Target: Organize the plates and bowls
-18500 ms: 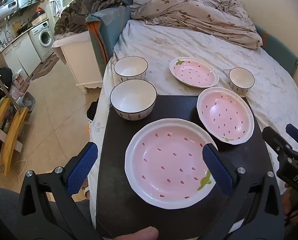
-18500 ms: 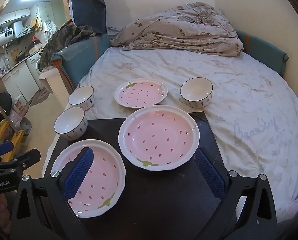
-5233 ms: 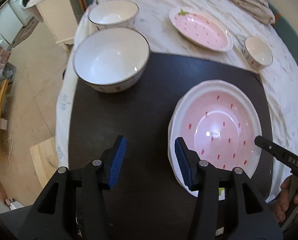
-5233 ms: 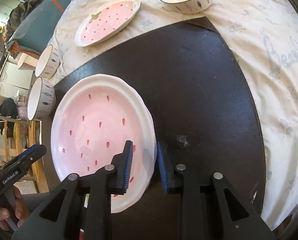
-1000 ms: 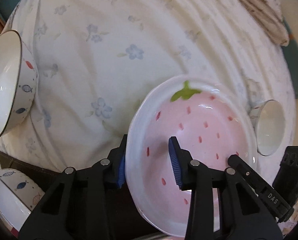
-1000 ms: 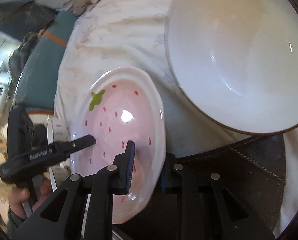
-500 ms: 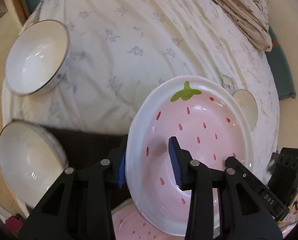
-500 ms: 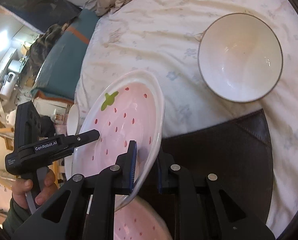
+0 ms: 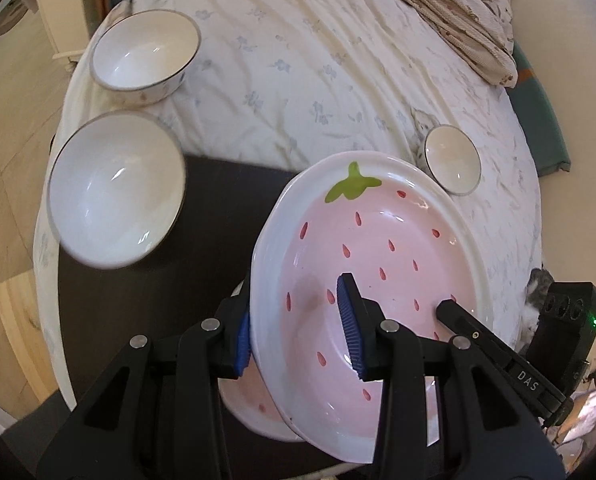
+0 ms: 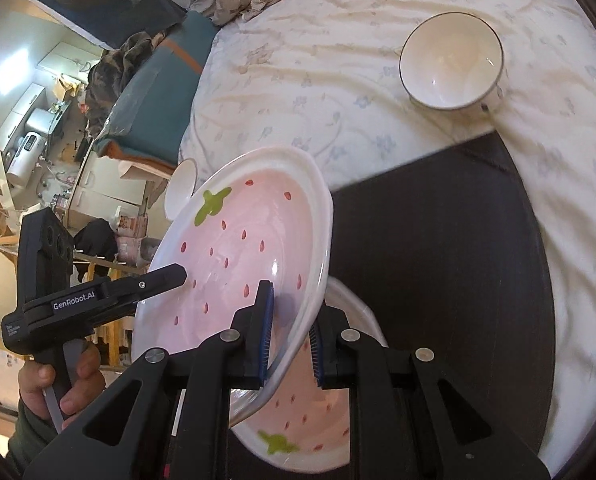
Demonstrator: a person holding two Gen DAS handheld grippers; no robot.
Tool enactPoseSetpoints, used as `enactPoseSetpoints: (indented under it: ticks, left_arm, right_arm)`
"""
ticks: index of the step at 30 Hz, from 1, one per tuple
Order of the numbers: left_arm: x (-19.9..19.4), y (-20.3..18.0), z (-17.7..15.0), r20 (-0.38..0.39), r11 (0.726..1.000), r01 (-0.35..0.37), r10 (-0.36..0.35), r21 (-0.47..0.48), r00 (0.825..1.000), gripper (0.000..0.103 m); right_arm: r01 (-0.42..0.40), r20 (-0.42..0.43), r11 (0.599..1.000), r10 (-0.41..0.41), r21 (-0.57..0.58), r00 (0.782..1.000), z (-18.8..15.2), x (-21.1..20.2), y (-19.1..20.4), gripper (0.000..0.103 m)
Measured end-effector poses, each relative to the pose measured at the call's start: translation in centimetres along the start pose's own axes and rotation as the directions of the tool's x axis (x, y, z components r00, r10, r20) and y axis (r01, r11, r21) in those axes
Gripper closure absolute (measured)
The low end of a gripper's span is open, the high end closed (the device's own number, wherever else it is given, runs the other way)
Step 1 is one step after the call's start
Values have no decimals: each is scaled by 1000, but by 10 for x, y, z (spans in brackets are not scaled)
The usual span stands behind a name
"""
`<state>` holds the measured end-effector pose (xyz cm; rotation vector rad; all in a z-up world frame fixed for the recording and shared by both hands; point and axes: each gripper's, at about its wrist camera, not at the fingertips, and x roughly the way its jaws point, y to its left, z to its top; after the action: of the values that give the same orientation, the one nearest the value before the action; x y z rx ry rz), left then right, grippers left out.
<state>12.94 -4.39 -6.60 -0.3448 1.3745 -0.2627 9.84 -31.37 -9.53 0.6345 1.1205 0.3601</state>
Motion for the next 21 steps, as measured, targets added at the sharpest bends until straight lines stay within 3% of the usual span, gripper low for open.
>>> enactPoseSetpoints:
  ticks: [7, 13, 21]
  left_arm:
    - [-19, 13, -41, -1, 1000, 1, -1, 5, 1000, 69]
    - [-12, 14, -63, -14, 1000, -12, 12, 18, 1000, 69]
    - [1, 6, -68, -33, 998, -27, 29, 51, 999, 69]
  right_arm:
    - [7, -26, 999, -8, -54, 1000, -41, -11, 19, 84]
    - [5, -41, 999, -6, -40, 999, -66, -15, 15, 84]
    - [13, -31, 1000, -13, -10, 999, -87, -18, 2, 83]
